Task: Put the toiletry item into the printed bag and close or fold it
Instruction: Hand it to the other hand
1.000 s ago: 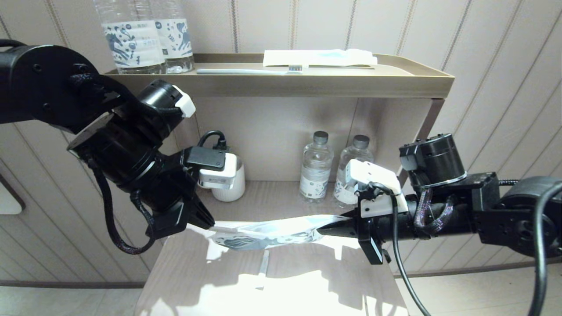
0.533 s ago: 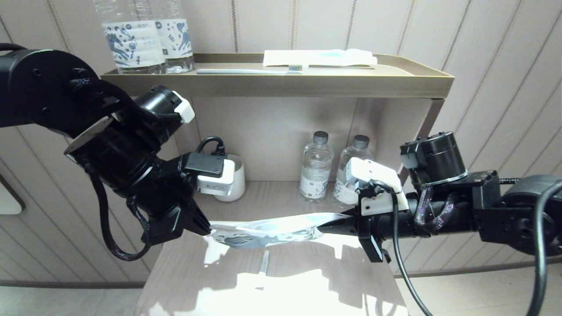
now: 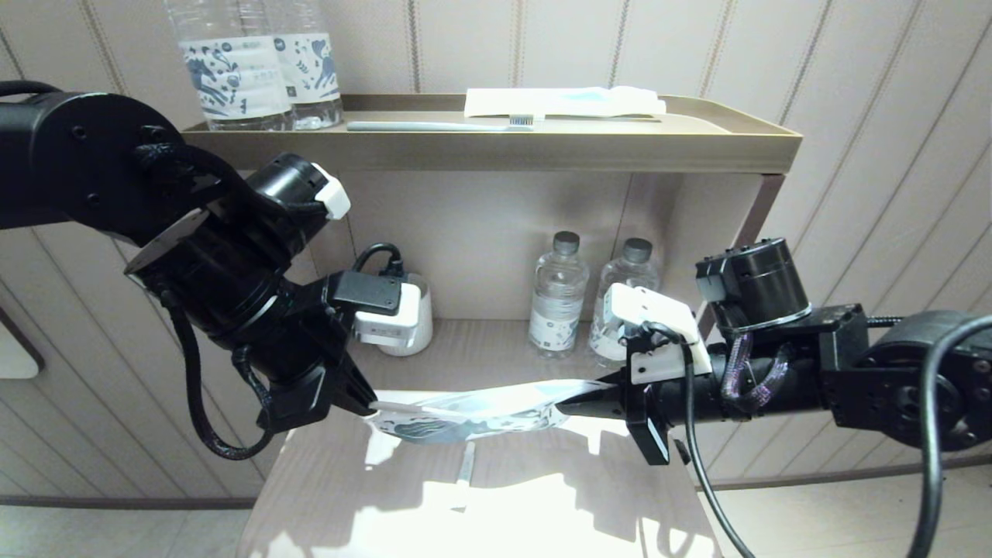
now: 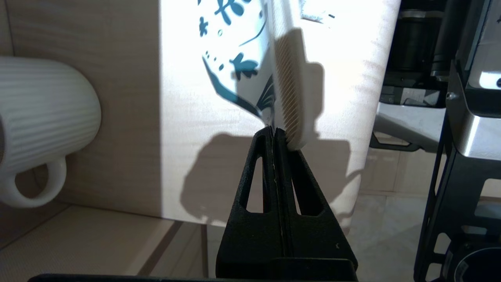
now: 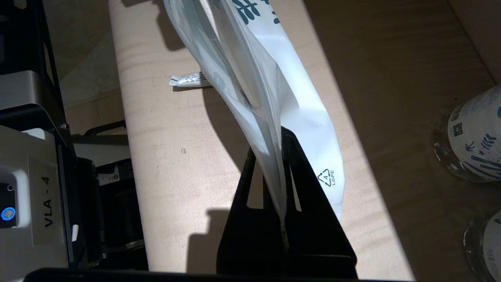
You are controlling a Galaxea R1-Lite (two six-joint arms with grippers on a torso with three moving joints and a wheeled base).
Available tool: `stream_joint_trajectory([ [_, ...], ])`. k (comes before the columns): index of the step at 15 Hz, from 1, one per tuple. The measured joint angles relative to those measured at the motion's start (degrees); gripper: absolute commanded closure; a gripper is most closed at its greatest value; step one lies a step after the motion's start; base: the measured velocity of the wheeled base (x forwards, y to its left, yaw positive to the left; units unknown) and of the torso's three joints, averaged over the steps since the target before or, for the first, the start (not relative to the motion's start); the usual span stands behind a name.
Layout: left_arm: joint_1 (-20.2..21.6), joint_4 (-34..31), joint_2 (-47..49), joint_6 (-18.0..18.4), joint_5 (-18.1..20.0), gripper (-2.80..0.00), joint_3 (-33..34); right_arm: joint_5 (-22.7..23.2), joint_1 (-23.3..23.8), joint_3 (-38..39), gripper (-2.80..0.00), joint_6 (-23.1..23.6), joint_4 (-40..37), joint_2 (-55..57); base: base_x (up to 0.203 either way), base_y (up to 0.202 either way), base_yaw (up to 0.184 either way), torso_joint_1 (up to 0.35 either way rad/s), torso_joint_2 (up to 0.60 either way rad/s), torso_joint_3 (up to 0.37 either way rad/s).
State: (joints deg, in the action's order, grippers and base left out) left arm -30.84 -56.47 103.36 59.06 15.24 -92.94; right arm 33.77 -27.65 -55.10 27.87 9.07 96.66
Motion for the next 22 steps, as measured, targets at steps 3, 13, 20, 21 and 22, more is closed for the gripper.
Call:
stream_joint_trajectory([
  [3, -1.6, 0.1, 0.4, 0.0, -1.2, 0.0, -0.6, 0.0, -0.1, -0.1, 0.0, 0.0, 0.0, 0.3, 0.0, 0.0, 0.0, 0.0, 0.0, 0.0],
  [13, -5.6, 0.1, 2.1, -1.4, -2.2, 0.0, -4.9, 0.1, -0.3, -0.6, 0.0, -0.7, -0.2, 0.0, 0.0, 0.0, 0.0, 0.0, 0.0, 0.0],
  [20, -6.9, 0.9, 3.9, -2.5, -2.1, 0.0, -6.7, 0.6, -0.2, -0.8, 0.0, -0.9, -0.3, -0.2, 0.0, 0.0, 0.0, 0.0, 0.0, 0.0],
  [21, -7.0, 1.0, 4.1, -2.7, -2.0, 0.0, -7.0, 0.6, -0.1, -0.9, 0.0, -0.9, -0.3, -0.2, 0.0, 0.0, 0.0, 0.0, 0.0, 0.0],
  [22, -7.2, 1.0, 4.4, -2.8, -2.0, 0.0, -7.3, 0.6, -0.1, -1.0, 0.0, -0.9, -0.3, -0.2, 0.0, 0.0, 0.0, 0.0, 0.0, 0.0],
])
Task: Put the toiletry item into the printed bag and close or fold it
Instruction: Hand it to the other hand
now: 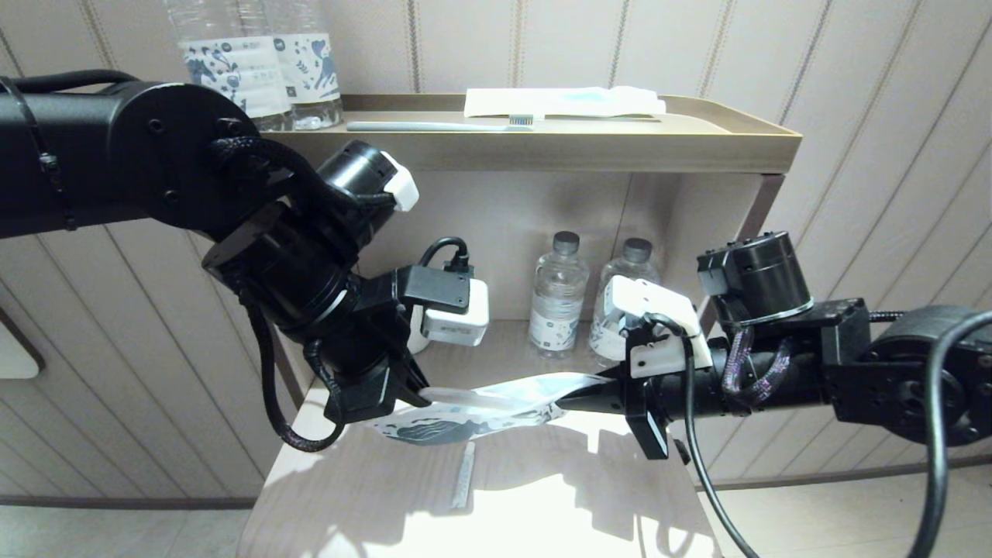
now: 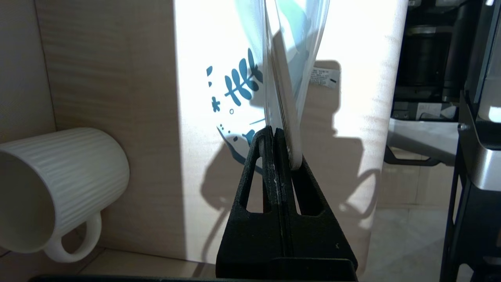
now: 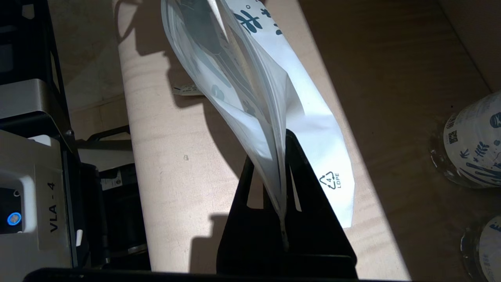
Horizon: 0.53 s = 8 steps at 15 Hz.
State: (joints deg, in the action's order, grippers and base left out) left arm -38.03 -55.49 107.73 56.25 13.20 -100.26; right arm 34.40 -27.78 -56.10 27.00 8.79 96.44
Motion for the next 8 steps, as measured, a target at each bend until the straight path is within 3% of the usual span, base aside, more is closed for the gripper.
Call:
stream_joint_trajectory([
  [4, 0.0, -0.5, 0.1, -1.1, 0.2, 0.0, 0.2, 0.4, 0.2, -0.2, 0.0, 0.0, 0.0, -0.1, 0.0, 0.0, 0.0, 0.0, 0.0, 0.0],
  [8, 4.4, -0.8, -2.1, -0.8, 0.2, 0.0, 2.2, 1.2, 0.8, -0.5, 0.0, 0.0, 0.0, -0.7, 0.0, 0.0, 0.0, 0.0, 0.0, 0.0],
])
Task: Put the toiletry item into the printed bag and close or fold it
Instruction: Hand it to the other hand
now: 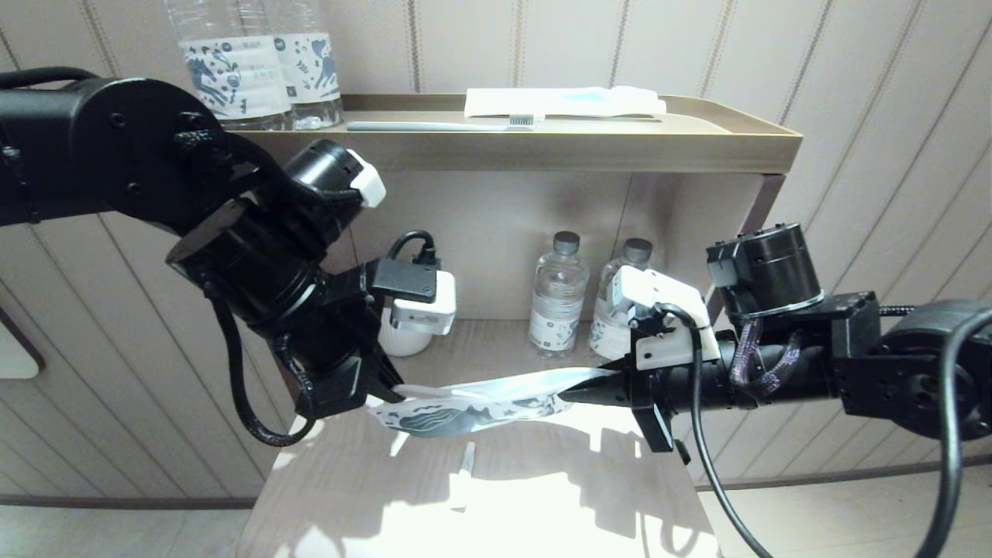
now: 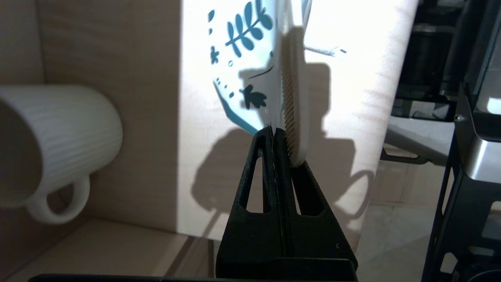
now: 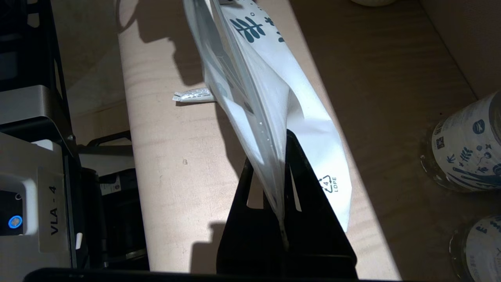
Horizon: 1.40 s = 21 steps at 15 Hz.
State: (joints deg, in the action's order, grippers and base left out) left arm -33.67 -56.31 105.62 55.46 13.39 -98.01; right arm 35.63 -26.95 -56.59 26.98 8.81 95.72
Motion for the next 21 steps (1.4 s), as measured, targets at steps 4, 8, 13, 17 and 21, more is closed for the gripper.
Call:
stream_joint_trajectory([
  [4, 5.7, -0.7, -0.8, -0.2, -0.1, 0.0, -2.2, 0.0, 0.3, -0.5, 0.0, 0.0, -0.1, 0.0, 0.0, 0.0, 0.0, 0.0, 0.0, 0.0],
  [8, 6.3, -0.2, -0.1, -0.8, 3.1, 0.0, -3.2, 0.0, 0.4, -0.4, 0.0, 0.0, -0.1, 0.4, 0.0, 0.0, 0.0, 0.0, 0.0, 0.0],
  [13, 4.5, 1.2, 1.7, -2.1, 5.2, 0.0, -3.2, 0.0, 0.4, -0.4, 0.0, 0.0, 0.0, 0.7, 0.0, 0.0, 0.0, 0.0, 0.0, 0.0],
  [17, 5.9, 0.9, 0.4, -1.9, 4.7, 0.0, 0.5, 0.0, 0.7, -0.5, 0.0, 0.0, 0.0, 0.8, 0.0, 0.0, 0.0, 0.0, 0.0, 0.0],
  [21, 6.7, 0.8, -1.4, -1.5, 4.3, 0.0, 3.2, 0.0, 0.9, -0.6, 0.0, 0.0, 0.0, 0.9, 0.0, 0.0, 0.0, 0.0, 0.0, 0.0],
])
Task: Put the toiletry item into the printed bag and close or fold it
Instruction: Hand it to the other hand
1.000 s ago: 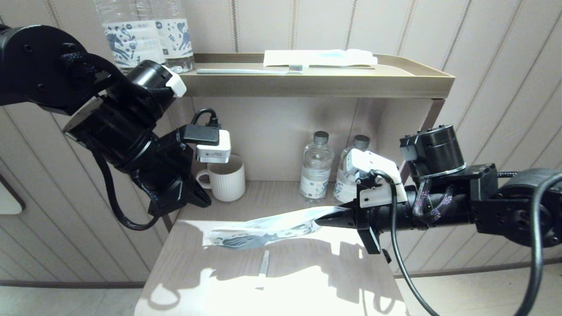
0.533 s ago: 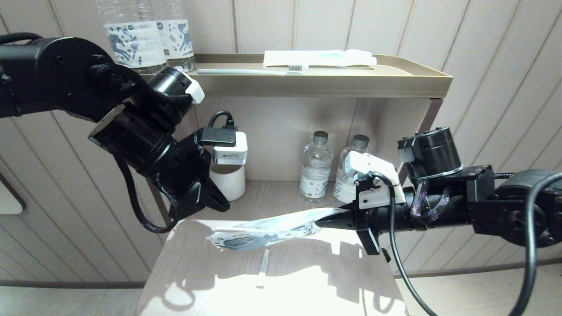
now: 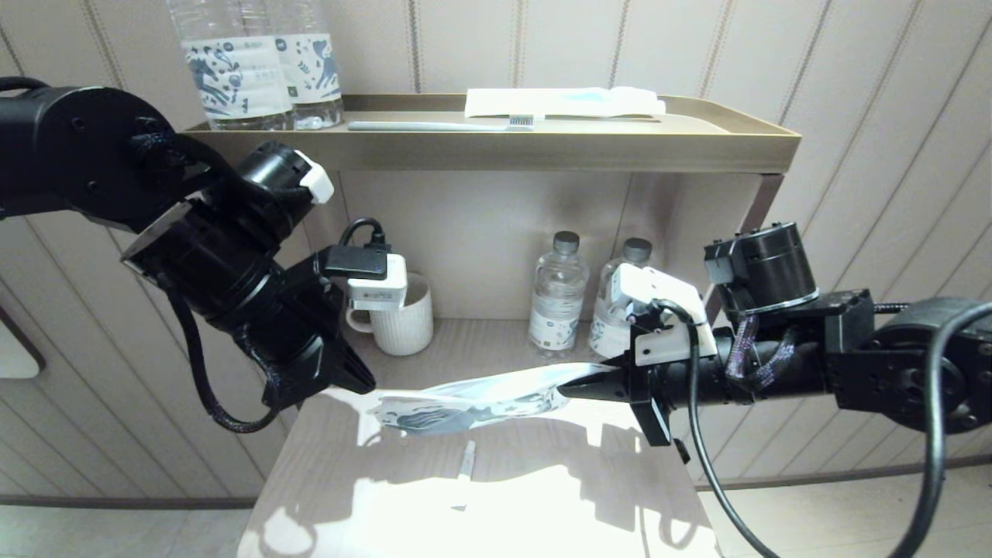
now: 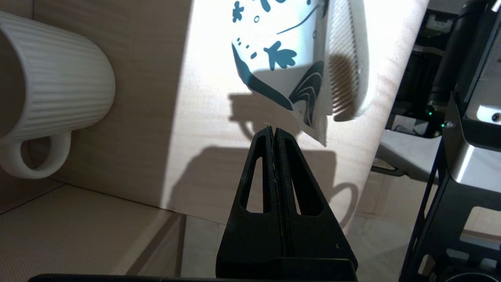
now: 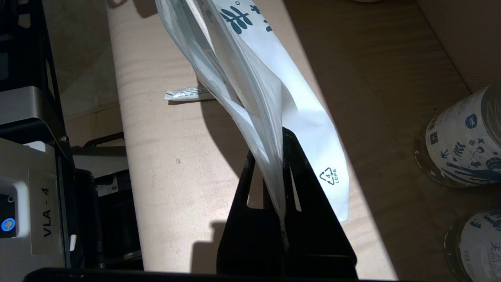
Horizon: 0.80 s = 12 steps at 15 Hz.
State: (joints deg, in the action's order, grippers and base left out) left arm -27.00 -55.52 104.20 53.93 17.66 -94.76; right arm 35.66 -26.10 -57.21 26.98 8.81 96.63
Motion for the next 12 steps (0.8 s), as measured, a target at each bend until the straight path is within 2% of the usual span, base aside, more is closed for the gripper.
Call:
stream_joint_trajectory([
  [9, -2.0, 0.3, -0.7, 0.2, -0.2, 0.0, 0.2, -0.1, 0.0, -0.2, 0.0, 0.0, 0.1, 1.5, 0.0, 0.0, 0.0, 0.0, 0.0, 0.0],
  [12, -3.3, 0.3, -0.5, 0.2, -1.5, 0.0, 0.1, -0.1, 0.1, -0.3, 0.0, 0.0, 0.1, 1.7, 0.0, 0.0, 0.0, 0.0, 0.0, 0.0],
])
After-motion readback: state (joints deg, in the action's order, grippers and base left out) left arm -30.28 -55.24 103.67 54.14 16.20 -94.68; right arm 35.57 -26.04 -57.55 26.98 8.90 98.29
